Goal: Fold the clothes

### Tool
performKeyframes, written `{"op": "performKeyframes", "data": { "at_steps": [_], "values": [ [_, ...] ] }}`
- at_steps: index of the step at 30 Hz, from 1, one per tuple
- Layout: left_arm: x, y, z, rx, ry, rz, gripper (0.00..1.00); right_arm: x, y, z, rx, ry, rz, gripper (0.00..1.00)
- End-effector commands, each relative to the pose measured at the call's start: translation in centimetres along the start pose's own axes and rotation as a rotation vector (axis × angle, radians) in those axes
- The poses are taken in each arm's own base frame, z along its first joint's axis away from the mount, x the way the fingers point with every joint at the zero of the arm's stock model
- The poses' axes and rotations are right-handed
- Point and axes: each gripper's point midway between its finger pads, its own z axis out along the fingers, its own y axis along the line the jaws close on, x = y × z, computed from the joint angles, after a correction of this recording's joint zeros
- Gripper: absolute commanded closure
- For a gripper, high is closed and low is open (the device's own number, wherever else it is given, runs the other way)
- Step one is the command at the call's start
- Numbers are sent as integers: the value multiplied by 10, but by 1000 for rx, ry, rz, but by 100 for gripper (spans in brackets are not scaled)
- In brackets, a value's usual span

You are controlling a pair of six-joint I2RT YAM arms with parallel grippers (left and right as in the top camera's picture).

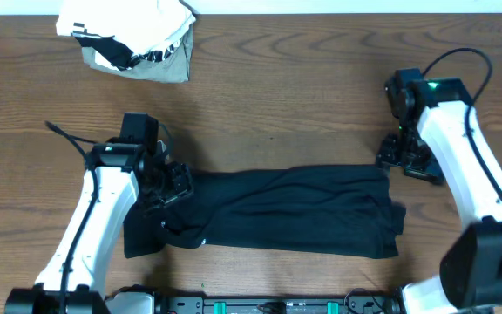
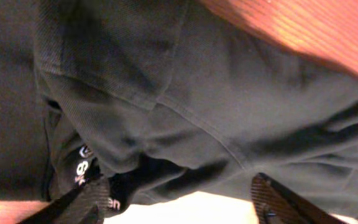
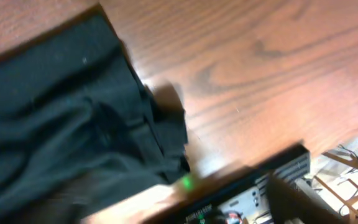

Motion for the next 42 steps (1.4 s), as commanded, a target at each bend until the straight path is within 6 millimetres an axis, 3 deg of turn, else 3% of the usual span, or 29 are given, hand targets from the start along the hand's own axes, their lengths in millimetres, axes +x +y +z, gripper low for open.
{"op": "performKeyframes", "data": {
  "at_steps": [1, 5, 14, 17, 29, 34, 38, 42],
  "values": [
    [-2, 1, -7, -5, -27, 57, 20, 4, -9, -8, 0, -20, 58, 1],
    [-2, 1, -7, -6, -25, 59, 18, 13, -12, 2, 15, 1, 85, 1],
    [-1, 2, -7, -9, -23, 58, 18, 32, 7, 63, -46, 81, 92, 1],
    [-1, 2, -6, -9, -23, 58, 17, 32, 13, 75, -103, 94, 89, 1],
    [-1, 2, -6, -9, -21, 57, 17, 10, 16, 63, -455, 63, 50, 1],
    [-1, 2, -6, -9, -21, 57, 17, 26, 6, 86, -503, 116, 69, 1],
    [-1, 2, -6, -9, -22, 57, 17, 44, 15, 100, -623, 170, 64, 1],
    [-1, 2, -6, -9, -22, 57, 17, 49, 21, 113, -716, 159, 78, 1]
  ]
}}
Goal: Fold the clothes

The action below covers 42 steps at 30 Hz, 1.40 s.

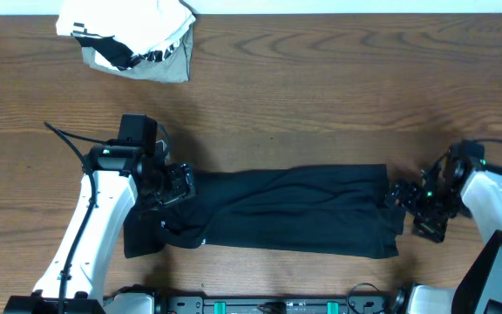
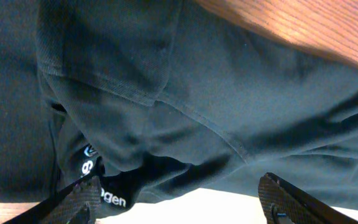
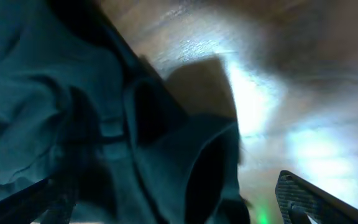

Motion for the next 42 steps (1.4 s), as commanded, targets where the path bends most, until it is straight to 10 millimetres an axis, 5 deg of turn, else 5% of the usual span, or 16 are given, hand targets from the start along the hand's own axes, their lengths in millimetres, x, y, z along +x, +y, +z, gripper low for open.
{"op": "performKeyframes", "data": {
  "at_steps": [1, 20, 24, 31, 35, 40, 42],
  "values": [
    [-2, 2, -3, -9, -13, 11, 17, 7, 14, 5, -151, 12, -58, 1],
    [-2, 2, -3, -9, -14, 11, 17, 26, 21, 31, -254, 34, -78, 1],
    [-2, 2, -3, -9, -14, 11, 16, 27, 25, 30, -277, 38, -78, 25],
    [-3, 2, -3, -8, -15, 12, 17, 22, 35, 27, -335, 22, -81, 27],
    [-2, 2, -3, -8, -14, 11, 17, 22, 40, 29, -334, 23, -84, 46],
    [-2, 2, -3, -8, -14, 11, 16, 13, 48, 30, -337, -7, -62, 95],
    [-2, 2, -3, -8, -14, 11, 17, 7, 51, 29, -344, -29, -47, 99]
  ]
}}
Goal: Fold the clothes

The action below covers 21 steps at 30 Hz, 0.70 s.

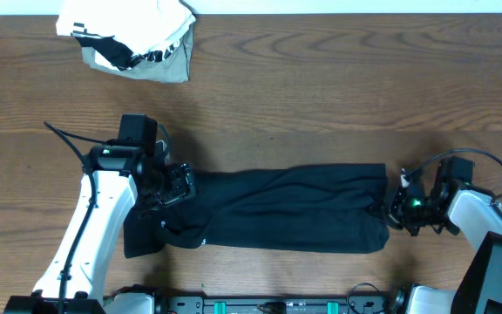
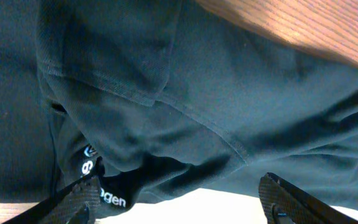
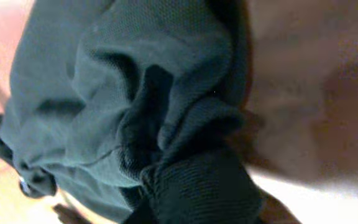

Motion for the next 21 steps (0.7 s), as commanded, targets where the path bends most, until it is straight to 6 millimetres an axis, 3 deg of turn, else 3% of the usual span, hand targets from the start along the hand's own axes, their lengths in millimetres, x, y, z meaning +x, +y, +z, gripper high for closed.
{"op": "performKeyframes", "data": {
  "at_steps": [1, 5, 10, 16, 21],
  "values": [
    [-2, 2, -3, -9, -14, 11, 16, -5, 3, 3, -9, -13, 45, 99],
    [-2, 2, -3, -9, -13, 11, 17, -23, -4, -6, 74, -70, 54, 99],
    [-2, 2, -3, -8, -14, 11, 16, -55, -12, -40, 267, -154, 52, 99],
    [-3, 1, -3, -7, -17, 12, 17, -92, 12, -92, 341, -259, 20, 99],
    [-3, 1, -3, -7, -17, 13, 16, -101, 23, -120, 389, -289, -2, 99]
  ]
}}
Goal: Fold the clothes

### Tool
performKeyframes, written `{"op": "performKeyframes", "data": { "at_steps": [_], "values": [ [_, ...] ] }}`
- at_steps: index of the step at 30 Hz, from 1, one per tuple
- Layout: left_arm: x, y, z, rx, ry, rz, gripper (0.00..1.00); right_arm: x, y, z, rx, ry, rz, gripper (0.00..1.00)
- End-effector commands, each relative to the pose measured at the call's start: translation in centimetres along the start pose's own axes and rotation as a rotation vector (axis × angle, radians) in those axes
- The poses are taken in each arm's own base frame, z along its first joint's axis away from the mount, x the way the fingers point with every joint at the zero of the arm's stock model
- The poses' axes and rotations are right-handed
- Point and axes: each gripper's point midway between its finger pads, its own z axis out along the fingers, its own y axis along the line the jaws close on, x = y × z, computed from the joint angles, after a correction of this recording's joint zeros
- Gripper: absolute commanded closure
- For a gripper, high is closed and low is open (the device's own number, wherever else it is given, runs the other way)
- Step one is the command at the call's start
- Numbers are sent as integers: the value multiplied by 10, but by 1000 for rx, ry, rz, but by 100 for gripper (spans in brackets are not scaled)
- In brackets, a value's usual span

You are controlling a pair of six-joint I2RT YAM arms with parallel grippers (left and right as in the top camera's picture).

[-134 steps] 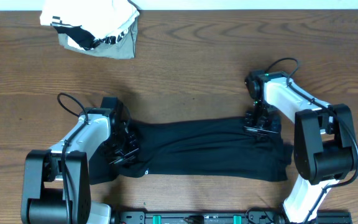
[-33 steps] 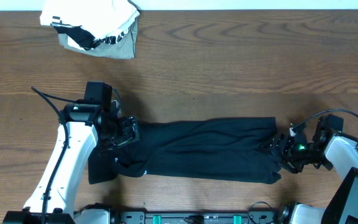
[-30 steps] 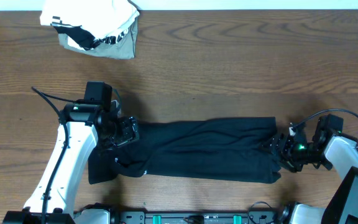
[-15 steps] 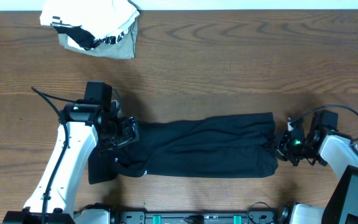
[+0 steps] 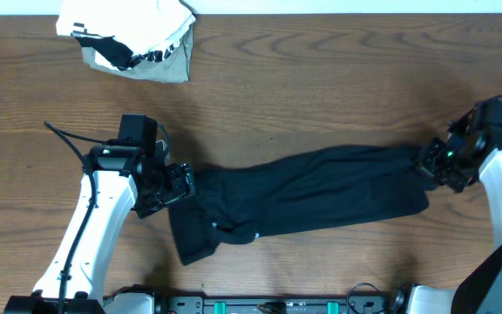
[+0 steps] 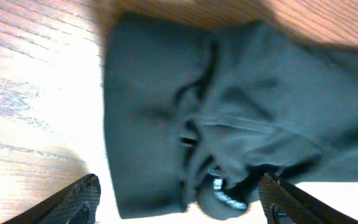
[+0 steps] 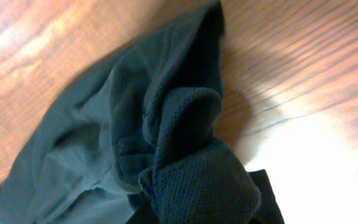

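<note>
A black garment [image 5: 303, 196] lies in a long folded band, slanting from near left to far right across the wooden table. My right gripper [image 5: 432, 166] is shut on its bunched right end [image 7: 191, 180], which fills the jaws in the right wrist view. My left gripper [image 5: 169, 187] hovers open over the garment's left end [image 6: 166, 124]. Its two fingers [image 6: 73, 200] stand wide apart with nothing between them. A small white-printed label [image 6: 219, 190] shows in the folds there.
A crumpled white and black garment [image 5: 129, 39] sits at the far left of the table, near its back edge [image 5: 321, 12]. Bare wood [image 5: 303, 96] surrounds the black garment. The arms' base rail [image 5: 277, 307] runs along the near edge.
My right gripper, still shut on the garment's right end, has moved right and away from the near edge. The garment has slid to the right and now lies slanted. My left gripper stayed put, open.
At first my right gripper stood off the garment's far right corner, holding nothing. Then it was down at the right end, jaws apart round the fabric, then shut on it. Now that end is drawn further right. My left gripper stayed open over the left end throughout.
</note>
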Motion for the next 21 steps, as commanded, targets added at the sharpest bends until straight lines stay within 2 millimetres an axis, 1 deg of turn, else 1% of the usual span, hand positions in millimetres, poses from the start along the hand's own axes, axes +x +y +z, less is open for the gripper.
{"op": "performKeyframes", "data": {
  "at_steps": [1, 3, 7, 11, 14, 16, 21],
  "values": [
    [-3, 1, -3, -7, -17, 12, 17, -11, -6, -13, 69, -40, -26, 99],
    [-4, 1, -3, -6, -20, 13, 17, -8, -11, -13, 100, -30, -27, 99],
    [-4, 1, -3, -5, -23, 14, 17, -3, -14, -12, 152, -23, -30, 99],
    [-4, 1, -3, -5, -22, 13, 17, 1, -18, -12, 261, -40, -28, 99],
    [-4, 1, -3, -5, -22, 14, 17, 6, -10, -11, 316, -52, -68, 99],
    [-4, 1, -3, -5, -22, 14, 17, 11, -1, -9, 328, -53, -99, 99],
    [-4, 1, -3, -5, -22, 14, 16, 33, 29, -1, 319, -28, -192, 99]
  ]
}}
